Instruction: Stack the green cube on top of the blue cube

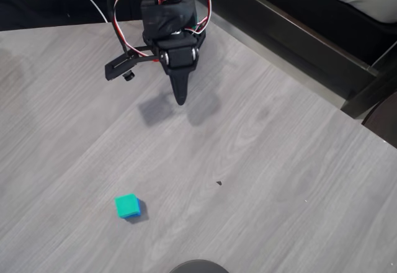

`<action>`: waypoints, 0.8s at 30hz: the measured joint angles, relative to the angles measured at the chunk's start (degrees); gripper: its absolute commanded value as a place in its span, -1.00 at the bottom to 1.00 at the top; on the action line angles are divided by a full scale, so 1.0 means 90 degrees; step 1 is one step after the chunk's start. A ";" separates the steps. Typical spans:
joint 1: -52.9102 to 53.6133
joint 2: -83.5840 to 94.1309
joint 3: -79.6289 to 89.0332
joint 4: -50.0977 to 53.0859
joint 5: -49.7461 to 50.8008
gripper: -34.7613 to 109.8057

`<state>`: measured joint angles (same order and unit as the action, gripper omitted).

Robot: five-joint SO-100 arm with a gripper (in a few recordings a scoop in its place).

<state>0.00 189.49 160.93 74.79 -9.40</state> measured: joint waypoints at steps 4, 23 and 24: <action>-0.0020 0.0010 0.0342 0.0000 0.0156 -0.52; -0.0410 0.0020 0.1797 -0.0488 0.0469 -0.52; -0.0410 0.0020 0.1807 -0.0488 0.0469 -0.52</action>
<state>-3.69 189.67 177.19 70.40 -5.19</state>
